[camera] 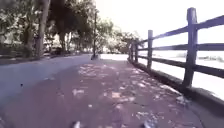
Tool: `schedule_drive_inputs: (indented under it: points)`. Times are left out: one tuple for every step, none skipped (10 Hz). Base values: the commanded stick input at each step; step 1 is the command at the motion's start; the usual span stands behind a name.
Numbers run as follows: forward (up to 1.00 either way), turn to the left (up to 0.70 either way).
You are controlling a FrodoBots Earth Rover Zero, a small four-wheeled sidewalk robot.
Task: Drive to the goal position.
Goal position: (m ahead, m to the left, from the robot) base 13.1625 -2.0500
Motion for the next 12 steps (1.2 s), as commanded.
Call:
schedule_drive_inputs:
  points:
    - [1.00, 0.00]
    - [1.00, 0.00]
    - [1.00, 0.00]
    - [1.00, 0.00]
    - [1.00, 0.00]
    - [1.00, 0.00]
    - [1.00, 0.00]
    - [1.00, 0.00]
    - [1.00, 0.00]
    - [1.00, 0.00]
    - [1.00, 0.00]
    - [1.00, 0.00]
